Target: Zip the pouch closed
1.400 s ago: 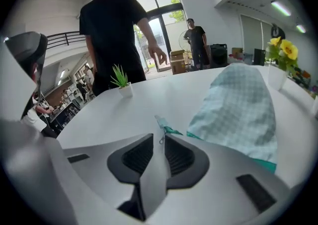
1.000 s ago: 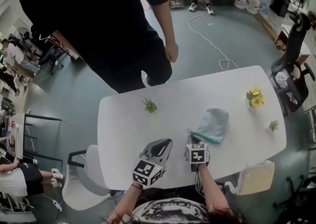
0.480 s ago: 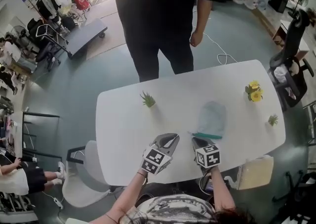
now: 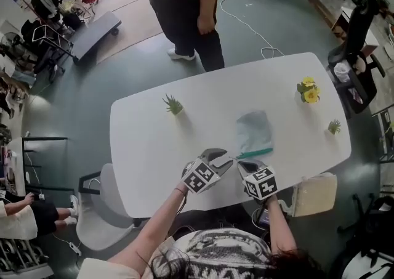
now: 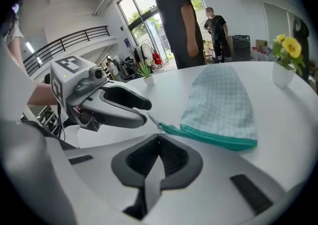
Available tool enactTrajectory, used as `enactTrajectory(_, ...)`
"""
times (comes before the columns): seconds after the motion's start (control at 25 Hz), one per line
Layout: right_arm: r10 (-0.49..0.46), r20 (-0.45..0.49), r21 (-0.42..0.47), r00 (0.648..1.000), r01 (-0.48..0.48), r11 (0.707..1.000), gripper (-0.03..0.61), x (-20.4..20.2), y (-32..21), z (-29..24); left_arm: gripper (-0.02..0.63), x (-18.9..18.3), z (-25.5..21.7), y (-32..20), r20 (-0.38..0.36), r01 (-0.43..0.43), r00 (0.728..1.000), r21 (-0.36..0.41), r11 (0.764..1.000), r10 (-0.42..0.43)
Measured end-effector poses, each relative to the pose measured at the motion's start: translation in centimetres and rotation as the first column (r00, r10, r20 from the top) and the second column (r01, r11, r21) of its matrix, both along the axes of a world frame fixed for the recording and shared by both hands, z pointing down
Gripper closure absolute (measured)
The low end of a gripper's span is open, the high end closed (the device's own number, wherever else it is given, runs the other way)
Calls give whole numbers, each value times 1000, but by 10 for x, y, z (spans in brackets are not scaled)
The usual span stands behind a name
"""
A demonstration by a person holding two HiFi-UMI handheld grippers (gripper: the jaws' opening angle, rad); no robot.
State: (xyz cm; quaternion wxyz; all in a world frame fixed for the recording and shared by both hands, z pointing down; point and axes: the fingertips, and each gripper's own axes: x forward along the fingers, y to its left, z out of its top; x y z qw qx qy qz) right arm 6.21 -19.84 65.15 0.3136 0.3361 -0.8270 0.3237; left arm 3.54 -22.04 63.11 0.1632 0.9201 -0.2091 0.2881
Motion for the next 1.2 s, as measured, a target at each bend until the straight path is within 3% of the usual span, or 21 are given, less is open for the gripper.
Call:
enactTrajectory(0.16, 9, -6, -1, 1000, -9, 1000, 581, 5, 5, -2, 565, 11, 7, 2, -1, -10, 1000, -14, 1000, 9)
enactTrajectory(0.32, 37, -26, 1, 999, -37, 999, 581, 11, 7, -3, 593, 14, 4, 8, -14, -21, 1000, -34, 999, 20)
enactTrajectory(0.6, 64, -57, -18, 996, -65, 998, 581, 24, 7, 7, 601, 20, 6, 26, 34, -102, 994, -9, 995, 102)
enactTrajectory(1.2, 70, -187, -5, 980, -72, 997, 581, 83, -3, 22, 601, 8, 10, 25, 67, -80, 994, -10, 997, 81)
